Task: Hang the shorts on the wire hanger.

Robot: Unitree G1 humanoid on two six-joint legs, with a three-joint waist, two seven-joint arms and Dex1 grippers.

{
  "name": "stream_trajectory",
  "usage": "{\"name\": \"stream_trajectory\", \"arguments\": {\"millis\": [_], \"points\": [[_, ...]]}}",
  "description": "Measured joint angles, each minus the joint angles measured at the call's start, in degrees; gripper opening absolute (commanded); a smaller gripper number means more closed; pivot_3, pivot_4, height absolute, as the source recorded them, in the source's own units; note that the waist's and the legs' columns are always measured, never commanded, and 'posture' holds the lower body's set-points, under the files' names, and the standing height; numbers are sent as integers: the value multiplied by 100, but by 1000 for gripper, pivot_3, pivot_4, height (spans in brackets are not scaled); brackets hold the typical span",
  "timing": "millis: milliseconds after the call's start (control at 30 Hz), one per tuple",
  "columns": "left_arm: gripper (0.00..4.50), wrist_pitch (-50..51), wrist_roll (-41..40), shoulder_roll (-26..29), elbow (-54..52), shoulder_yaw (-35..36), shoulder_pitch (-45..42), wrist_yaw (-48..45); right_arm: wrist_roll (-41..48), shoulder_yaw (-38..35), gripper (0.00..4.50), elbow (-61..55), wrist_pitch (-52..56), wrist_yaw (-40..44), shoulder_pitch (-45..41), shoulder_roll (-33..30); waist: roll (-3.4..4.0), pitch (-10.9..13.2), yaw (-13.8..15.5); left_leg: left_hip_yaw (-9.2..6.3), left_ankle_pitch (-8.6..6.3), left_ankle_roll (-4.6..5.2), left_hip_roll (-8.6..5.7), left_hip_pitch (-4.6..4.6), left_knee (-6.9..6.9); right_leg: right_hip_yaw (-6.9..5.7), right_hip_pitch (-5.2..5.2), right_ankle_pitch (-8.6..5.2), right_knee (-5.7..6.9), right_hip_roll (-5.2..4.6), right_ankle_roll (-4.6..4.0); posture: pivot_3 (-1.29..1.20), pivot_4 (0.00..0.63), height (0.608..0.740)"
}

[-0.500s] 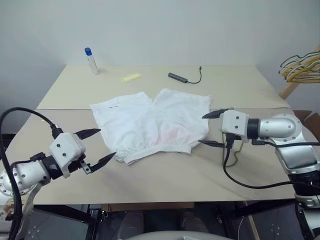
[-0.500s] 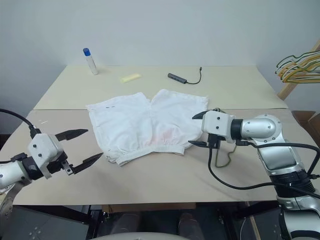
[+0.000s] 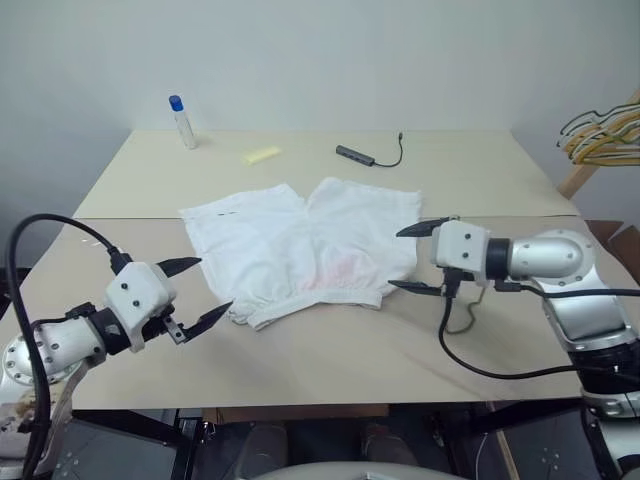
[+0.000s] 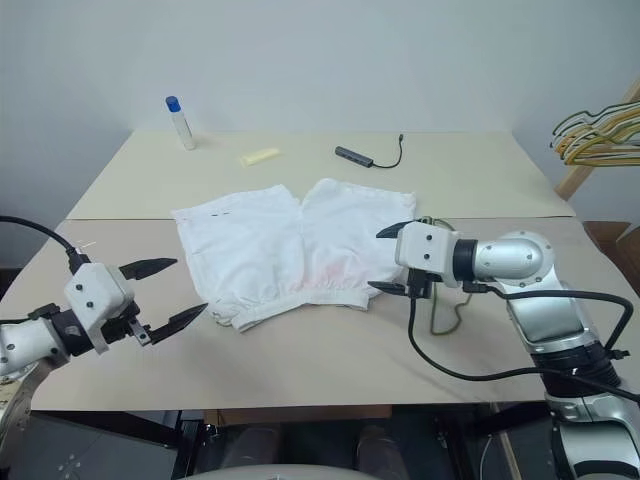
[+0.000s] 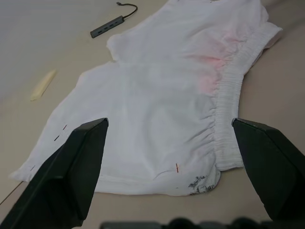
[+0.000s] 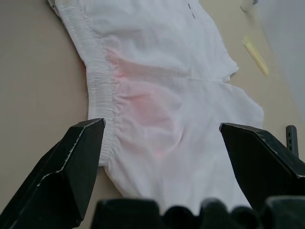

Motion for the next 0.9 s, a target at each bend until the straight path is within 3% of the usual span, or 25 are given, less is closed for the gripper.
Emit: {"name": "stream_trajectory", "arguments": {"millis": [400,800,900], "points": [[4500,-74,515,153,234,-599,92,-137,-953,1694,4480,60,1119,-732,-909,1889,1,0,-130,0,0,-1,1,-8,-2,-3,-11,5,4,0,-12,148,0,740],[4500,-198,1013,491,691,-728,120,-333,-2204,3343,4480,1064,1673,-1283,-1433,3135,1,0,-268,-1,1,-4,12,-5,-5,-12,-17,3,11,8,-25,142,0,740],[4500,-262,1016,493,695,-728,116,-353,-2558,3579,3905,1597,1449,-1444,-1498,3194,1,0,-275,-1,1,-7,11,-5,-5,-12,-18,4,11,7,-26,141,0,740]]}}
